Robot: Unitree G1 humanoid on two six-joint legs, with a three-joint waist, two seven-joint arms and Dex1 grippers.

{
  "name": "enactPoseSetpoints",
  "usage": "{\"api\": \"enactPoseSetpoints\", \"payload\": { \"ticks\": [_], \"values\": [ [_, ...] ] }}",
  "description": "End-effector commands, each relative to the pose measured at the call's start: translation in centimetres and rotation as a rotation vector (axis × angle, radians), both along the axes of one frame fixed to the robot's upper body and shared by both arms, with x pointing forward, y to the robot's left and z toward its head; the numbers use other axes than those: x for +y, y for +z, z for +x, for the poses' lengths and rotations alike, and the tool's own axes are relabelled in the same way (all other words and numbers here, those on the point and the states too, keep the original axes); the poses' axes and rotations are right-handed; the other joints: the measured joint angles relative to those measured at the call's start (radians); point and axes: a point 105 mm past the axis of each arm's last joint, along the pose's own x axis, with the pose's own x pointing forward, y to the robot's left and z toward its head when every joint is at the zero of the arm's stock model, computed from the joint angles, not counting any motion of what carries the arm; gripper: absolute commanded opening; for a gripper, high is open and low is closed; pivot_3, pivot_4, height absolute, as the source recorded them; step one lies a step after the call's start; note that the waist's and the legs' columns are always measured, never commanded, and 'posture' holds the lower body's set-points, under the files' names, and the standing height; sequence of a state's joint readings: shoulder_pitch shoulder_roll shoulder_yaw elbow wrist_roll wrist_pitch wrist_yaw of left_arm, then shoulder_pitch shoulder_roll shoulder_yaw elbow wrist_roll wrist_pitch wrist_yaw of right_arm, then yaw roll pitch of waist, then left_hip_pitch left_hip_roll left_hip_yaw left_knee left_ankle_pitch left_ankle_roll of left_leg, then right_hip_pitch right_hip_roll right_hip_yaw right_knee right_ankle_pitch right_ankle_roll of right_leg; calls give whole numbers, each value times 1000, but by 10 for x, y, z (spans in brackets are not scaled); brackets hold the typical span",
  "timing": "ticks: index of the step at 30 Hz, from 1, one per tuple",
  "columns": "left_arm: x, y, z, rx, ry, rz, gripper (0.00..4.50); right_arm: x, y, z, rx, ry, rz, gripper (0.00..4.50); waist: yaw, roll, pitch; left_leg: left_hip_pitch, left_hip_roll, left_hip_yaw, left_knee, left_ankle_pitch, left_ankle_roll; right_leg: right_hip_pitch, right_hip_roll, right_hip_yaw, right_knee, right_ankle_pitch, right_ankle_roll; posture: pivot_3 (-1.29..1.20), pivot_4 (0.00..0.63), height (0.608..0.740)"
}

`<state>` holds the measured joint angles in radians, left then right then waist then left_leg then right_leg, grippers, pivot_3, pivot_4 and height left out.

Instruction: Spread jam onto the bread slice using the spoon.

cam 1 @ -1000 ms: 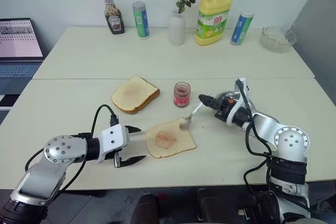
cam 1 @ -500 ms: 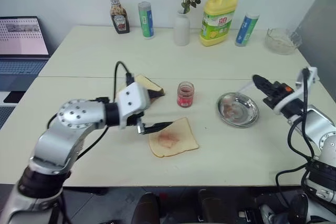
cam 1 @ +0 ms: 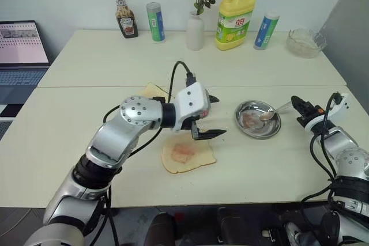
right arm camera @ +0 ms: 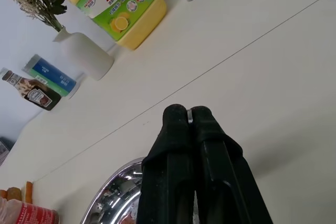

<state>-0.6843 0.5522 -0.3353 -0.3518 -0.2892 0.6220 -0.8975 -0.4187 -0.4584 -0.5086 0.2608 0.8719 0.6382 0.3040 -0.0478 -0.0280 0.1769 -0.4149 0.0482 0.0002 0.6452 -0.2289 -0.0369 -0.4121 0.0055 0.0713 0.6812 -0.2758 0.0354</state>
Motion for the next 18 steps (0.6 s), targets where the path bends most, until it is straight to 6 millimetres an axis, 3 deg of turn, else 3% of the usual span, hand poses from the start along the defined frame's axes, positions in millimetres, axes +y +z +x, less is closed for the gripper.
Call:
{"api": "enactPoseSetpoints", "payload": {
  "ticks": [1, 3, 6, 16, 18],
  "values": [
    [-8, 8, -2, -31, -25, -9, 4500, 1, 4, -1, -24, 11, -19, 47, 0, 0, 0, 0, 0, 0, 0, 0, 0, 0, 0, 0, 0, 0, 0, 0, 150, 740],
    [-11, 9, -1, -35, -23, -16, 4500, 2, 2, -1, -15, 17, -15, 47, 0, 0, 0, 0, 0, 0, 0, 0, 0, 0, 0, 0, 0, 0, 0, 0, 150, 740],
    [-10, 9, 0, -39, -28, -14, 4500, 12, 4, -4, -25, 69, -50, 710, 0, 0, 0, 0, 0, 0, 0, 0, 0, 1, 0, 0, 0, 0, 0, 0, 150, 740],
    [-9, 8, 1, -41, -28, -11, 4500, 22, 6, -12, -55, 125, -262, 4346, 2, 1, 0, 0, 0, -1, 0, 0, 0, 1, 0, 0, 0, 0, 0, 0, 150, 740],
    [-9, 8, 2, -43, -27, -11, 4500, 20, 5, -12, -64, 111, -342, 4479, 3, 1, 0, 0, 0, -1, 0, 0, 0, 1, 0, 0, 0, 0, 0, 0, 150, 740]
  ]
}}
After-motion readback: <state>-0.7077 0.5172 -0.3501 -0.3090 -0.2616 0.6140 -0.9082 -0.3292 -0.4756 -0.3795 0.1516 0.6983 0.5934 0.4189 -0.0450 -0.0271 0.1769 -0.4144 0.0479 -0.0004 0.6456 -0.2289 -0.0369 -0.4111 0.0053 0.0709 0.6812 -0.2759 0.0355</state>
